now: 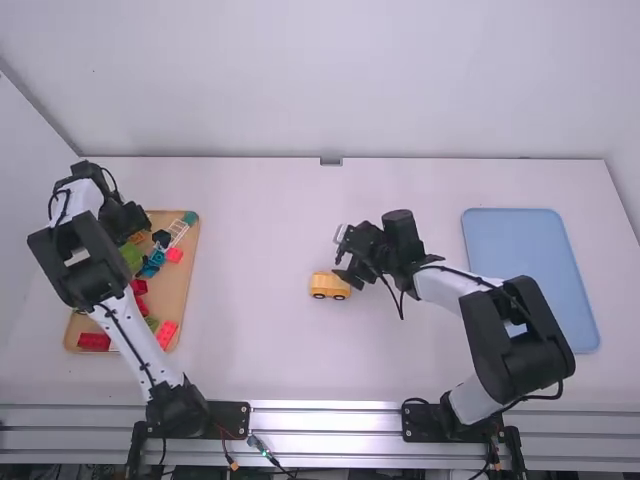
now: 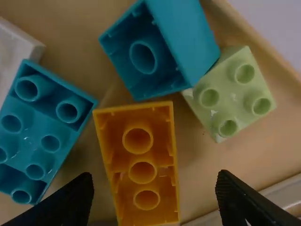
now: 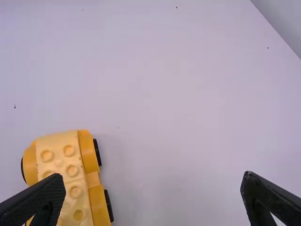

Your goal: Assemble lego blocks to make yellow taxi

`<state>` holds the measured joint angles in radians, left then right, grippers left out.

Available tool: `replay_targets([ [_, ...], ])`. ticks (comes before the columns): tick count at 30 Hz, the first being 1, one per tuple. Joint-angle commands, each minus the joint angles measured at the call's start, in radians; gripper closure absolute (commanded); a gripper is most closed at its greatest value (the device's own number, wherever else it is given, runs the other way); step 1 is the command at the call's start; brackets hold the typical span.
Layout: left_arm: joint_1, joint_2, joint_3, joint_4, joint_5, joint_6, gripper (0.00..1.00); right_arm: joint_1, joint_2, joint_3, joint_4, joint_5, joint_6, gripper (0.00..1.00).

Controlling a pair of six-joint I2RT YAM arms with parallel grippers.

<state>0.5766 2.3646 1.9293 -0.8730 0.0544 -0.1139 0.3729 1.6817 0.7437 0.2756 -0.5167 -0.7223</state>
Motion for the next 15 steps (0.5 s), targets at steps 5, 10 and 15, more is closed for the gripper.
replay_targets([
  [5, -0.001, 0.007, -0.009, 0.015, -0.018, -0.009, 0.36, 0.000, -0.007, -0.005, -0.003, -0.006, 0.013, 0.01],
  [10, -0.008, 0.007, -0.046, 0.059, -0.018, -0.009, 0.37, -0.001, -0.007, -0.005, -0.003, -0.006, 0.031, 0.01],
  [15, -0.009, 0.007, -0.072, 0.081, -0.021, -0.009, 0.41, -0.001, -0.007, -0.005, -0.002, -0.006, 0.030, 0.01],
])
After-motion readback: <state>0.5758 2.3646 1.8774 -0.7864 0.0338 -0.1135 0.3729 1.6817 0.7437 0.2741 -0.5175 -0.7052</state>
